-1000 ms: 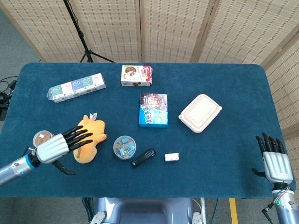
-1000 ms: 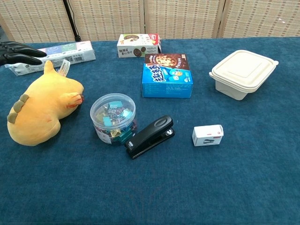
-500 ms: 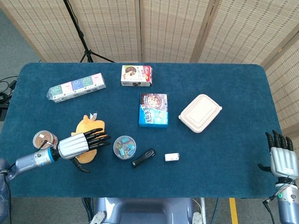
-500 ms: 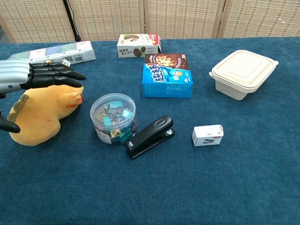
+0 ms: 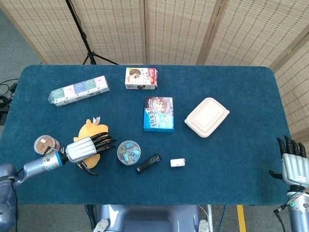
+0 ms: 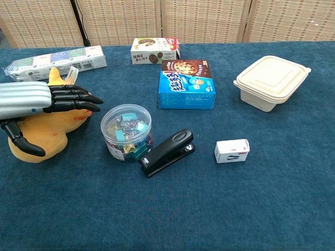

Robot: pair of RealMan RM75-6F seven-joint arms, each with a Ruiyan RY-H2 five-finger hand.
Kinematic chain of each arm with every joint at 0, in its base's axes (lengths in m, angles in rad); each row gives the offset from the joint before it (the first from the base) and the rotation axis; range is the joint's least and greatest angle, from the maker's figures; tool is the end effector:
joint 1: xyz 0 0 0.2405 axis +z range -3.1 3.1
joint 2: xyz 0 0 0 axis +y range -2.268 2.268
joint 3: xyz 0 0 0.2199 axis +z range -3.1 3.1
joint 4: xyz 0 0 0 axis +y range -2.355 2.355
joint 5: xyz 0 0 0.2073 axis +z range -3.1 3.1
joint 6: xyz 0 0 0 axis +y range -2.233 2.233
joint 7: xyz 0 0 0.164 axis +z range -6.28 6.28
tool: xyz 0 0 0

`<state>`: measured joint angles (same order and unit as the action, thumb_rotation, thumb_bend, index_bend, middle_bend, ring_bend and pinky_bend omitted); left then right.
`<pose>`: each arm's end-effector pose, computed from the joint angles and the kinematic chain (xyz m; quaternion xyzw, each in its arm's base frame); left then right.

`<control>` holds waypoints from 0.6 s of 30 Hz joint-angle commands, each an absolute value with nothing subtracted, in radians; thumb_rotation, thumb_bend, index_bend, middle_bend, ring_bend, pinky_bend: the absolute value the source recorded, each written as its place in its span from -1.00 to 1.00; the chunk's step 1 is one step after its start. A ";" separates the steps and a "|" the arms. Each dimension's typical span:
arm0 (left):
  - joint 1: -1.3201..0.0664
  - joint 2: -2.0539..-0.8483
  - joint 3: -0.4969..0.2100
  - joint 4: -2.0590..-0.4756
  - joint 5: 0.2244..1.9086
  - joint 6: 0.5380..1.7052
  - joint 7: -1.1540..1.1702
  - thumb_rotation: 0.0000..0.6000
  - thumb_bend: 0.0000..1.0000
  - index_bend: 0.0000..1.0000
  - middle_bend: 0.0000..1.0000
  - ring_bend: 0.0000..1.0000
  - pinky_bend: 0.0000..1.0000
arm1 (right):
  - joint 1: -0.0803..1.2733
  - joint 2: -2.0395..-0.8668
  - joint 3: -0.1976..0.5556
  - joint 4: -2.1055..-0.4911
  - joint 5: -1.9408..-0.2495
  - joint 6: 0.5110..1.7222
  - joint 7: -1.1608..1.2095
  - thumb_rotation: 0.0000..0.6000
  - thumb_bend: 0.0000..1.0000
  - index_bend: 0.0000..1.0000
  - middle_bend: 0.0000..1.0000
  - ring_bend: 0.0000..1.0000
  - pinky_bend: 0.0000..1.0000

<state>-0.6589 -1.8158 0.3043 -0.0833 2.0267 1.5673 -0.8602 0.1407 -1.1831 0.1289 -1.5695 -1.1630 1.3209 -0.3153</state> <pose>-0.2285 0.3208 0.0130 -0.8955 -0.1666 -0.3698 0.1833 -0.3198 -0.2236 0.1375 0.5711 -0.4019 0.2363 0.6756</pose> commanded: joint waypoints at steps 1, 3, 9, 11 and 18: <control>-0.669 -1.839 0.312 -0.081 2.017 1.532 -0.851 -0.84 -1.00 -1.00 -1.00 -1.00 -1.00 | 0.142 -1.185 0.127 -1.567 -1.166 1.320 -0.316 1.00 -1.00 -0.94 -1.00 -1.00 -1.00; -0.673 -1.849 0.316 -0.078 2.015 1.514 -0.845 -0.85 -1.00 -1.00 -1.00 -1.00 -1.00 | 0.144 -1.187 0.125 -1.564 -1.165 1.316 -0.316 1.00 -1.00 -0.93 -1.00 -1.00 -1.00; -0.690 -1.874 0.310 -0.070 1.989 1.444 -0.836 -0.85 -1.00 -1.00 -1.00 -1.00 -1.00 | 0.146 -1.190 0.126 -1.553 -1.159 1.312 -0.314 1.00 -1.00 -0.93 -1.00 -1.00 -1.00; -0.695 -1.878 0.302 -0.069 1.974 1.422 -0.844 -0.85 -1.00 -1.00 -1.00 -1.00 -1.00 | 0.146 -1.190 0.127 -1.551 -1.158 1.312 -0.313 1.00 -1.00 -0.93 -1.00 -1.00 -1.00; -0.714 -1.888 0.263 -0.064 1.916 1.348 -0.865 -0.86 -1.00 -1.00 -1.00 -1.00 -1.00 | 0.150 -1.195 0.128 -1.539 -1.148 1.303 -0.313 1.00 -1.00 -0.93 -1.00 -1.00 -1.00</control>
<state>-0.7090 -1.8850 0.2715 -0.0654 1.9257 1.3583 -0.8589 0.1499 -1.1946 0.1276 -1.5400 -1.1490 1.3035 -0.3130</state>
